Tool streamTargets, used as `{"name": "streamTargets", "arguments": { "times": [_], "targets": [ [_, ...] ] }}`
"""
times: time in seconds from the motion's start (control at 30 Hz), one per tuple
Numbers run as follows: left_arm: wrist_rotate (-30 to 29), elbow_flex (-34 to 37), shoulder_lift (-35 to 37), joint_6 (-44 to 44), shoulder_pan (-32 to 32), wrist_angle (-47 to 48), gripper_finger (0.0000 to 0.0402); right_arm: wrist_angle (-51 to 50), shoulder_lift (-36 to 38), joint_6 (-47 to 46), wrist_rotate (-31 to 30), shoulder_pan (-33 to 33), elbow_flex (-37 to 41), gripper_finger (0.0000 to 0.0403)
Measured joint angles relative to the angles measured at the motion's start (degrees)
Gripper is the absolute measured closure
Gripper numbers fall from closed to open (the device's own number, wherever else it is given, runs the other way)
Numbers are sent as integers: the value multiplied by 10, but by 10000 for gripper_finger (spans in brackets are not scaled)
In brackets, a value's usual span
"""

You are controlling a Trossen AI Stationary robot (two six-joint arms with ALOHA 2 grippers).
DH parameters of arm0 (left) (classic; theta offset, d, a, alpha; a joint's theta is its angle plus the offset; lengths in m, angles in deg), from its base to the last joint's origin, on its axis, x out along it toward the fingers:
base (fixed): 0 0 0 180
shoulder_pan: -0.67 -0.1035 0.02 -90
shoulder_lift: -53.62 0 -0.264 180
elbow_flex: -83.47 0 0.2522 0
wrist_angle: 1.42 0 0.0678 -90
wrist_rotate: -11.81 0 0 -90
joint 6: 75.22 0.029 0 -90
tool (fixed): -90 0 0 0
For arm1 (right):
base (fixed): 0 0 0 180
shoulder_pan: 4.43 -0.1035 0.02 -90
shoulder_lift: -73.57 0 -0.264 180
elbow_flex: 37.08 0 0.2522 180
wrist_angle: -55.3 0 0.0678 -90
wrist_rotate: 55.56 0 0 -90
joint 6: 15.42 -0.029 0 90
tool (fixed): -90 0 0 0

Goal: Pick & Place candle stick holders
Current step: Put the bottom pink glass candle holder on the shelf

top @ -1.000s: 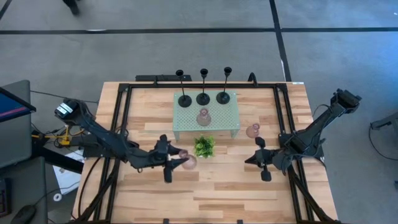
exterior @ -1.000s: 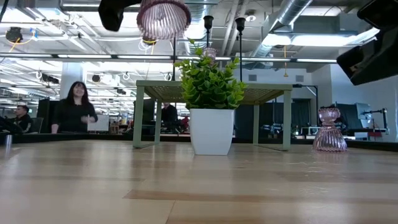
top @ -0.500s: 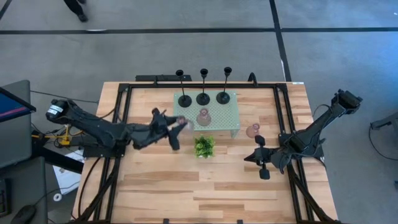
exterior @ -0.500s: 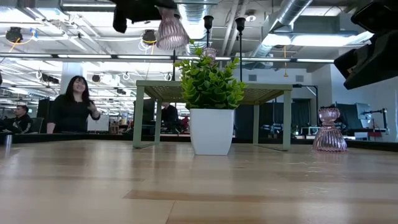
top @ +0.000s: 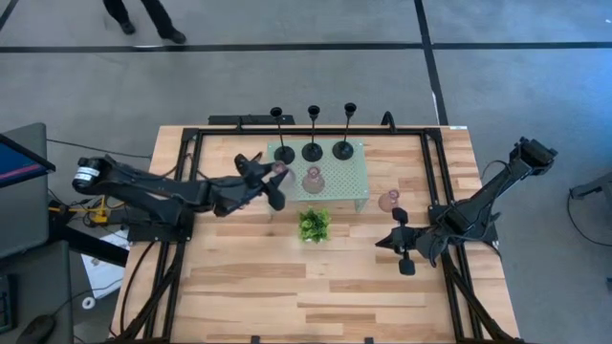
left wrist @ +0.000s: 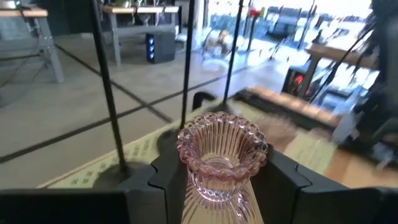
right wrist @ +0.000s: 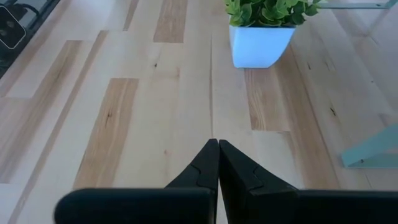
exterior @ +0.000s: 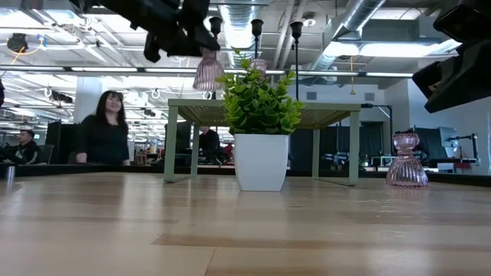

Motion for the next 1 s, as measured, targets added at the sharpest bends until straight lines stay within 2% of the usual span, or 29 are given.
{"name": "streamTargets", "arguments": {
  "times": [0.4, 1.0],
  "targets": [
    [15, 1, -61, -47, -38, 1, 256, -2, 0, 0, 0, 0, 0, 403],
    [37, 0, -61, -71, -39, 15, 252, -2, 0, 0, -1, 0, 0, 403]
  ]
}}
